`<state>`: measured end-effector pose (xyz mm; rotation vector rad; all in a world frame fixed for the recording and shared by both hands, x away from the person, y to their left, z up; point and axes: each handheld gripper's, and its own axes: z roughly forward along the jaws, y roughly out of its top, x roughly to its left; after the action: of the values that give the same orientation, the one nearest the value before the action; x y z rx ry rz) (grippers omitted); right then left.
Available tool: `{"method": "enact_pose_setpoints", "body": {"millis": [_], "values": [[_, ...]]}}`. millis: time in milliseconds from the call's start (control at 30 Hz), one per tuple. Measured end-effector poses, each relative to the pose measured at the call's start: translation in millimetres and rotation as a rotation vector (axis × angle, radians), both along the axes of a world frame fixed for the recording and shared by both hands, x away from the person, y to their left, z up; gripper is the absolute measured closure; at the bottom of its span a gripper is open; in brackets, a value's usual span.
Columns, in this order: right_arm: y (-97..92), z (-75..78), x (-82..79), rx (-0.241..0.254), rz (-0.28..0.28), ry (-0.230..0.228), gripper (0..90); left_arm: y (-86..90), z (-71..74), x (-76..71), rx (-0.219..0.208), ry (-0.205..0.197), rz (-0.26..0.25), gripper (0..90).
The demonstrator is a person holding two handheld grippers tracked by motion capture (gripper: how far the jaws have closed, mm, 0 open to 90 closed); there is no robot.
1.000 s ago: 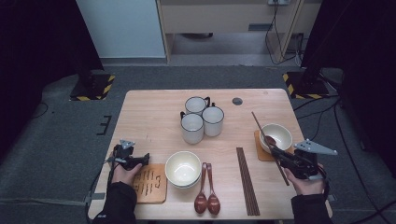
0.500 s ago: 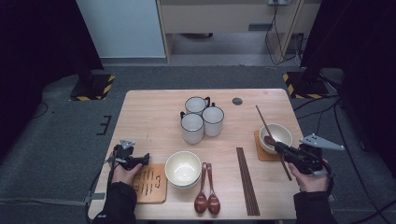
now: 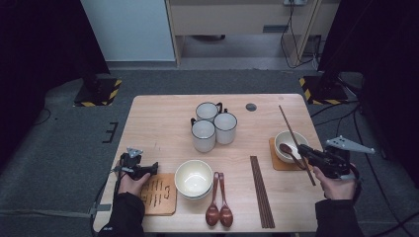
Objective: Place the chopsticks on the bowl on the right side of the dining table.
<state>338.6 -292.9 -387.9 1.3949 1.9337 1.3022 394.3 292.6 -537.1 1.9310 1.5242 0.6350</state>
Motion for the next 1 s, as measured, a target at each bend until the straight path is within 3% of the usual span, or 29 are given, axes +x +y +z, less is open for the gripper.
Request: {"method": "enact_pose_setpoints", "body": {"millis": [400, 1000], "values": [[-17.9, -0.2, 10.9, -0.001, -0.010, 0.006, 85.2, 0.0, 0.0, 0.0, 0.000, 0.000, 0.000, 1.7], [-40.2, -7.7, 39.8, -0.017, -0.025, 0.044, 85.1, 0.0, 0.0, 0.0, 0.000, 0.000, -0.001, 1.7]]}}
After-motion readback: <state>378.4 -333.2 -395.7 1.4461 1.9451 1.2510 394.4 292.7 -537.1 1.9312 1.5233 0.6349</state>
